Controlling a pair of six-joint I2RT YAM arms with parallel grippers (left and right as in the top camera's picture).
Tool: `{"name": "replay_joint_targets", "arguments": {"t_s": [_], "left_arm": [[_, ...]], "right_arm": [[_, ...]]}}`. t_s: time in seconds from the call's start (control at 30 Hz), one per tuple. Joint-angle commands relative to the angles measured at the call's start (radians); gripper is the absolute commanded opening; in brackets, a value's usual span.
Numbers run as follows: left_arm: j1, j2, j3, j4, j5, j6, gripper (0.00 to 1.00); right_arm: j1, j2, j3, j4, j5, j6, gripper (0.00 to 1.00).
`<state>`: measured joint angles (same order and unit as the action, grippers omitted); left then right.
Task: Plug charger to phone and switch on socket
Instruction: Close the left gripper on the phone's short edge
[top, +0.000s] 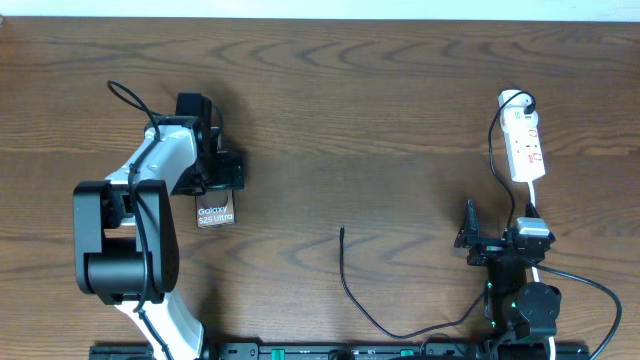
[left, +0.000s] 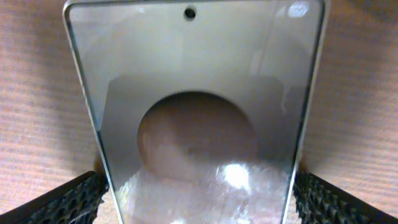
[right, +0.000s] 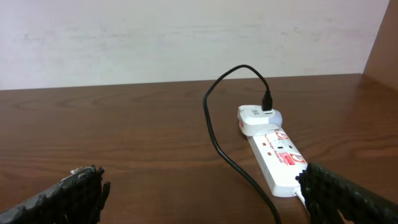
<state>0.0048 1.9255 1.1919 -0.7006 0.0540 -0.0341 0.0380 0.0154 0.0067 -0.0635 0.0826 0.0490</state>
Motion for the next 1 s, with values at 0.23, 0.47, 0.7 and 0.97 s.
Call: {"name": "replay_joint_targets", "arguments": {"t_s": [0.23, 0.47, 0.7, 0.97], "left_arm": [[0.003, 0.027, -0.087, 0.047, -0.010, -0.016, 0.99], [0.002, 0.027, -0.087, 0.024, -0.010, -0.016, 0.99], [0.003, 0.027, -0.087, 0.005, -0.010, -0.016, 0.99], [0.003, 0.027, -0.087, -0.001, -0.010, -0.015, 0.99]], "right_arm": [[0.002, -0.003, -0.001, -0.004, 0.008, 0.014, 0.99], [0.002, -0.003, -0.001, -0.004, 0.008, 0.014, 0.99], [0.002, -0.003, -0.001, -0.004, 0.008, 0.014, 0.99], [0.002, -0.003, -0.001, -0.004, 0.008, 0.014, 0.99]]}}
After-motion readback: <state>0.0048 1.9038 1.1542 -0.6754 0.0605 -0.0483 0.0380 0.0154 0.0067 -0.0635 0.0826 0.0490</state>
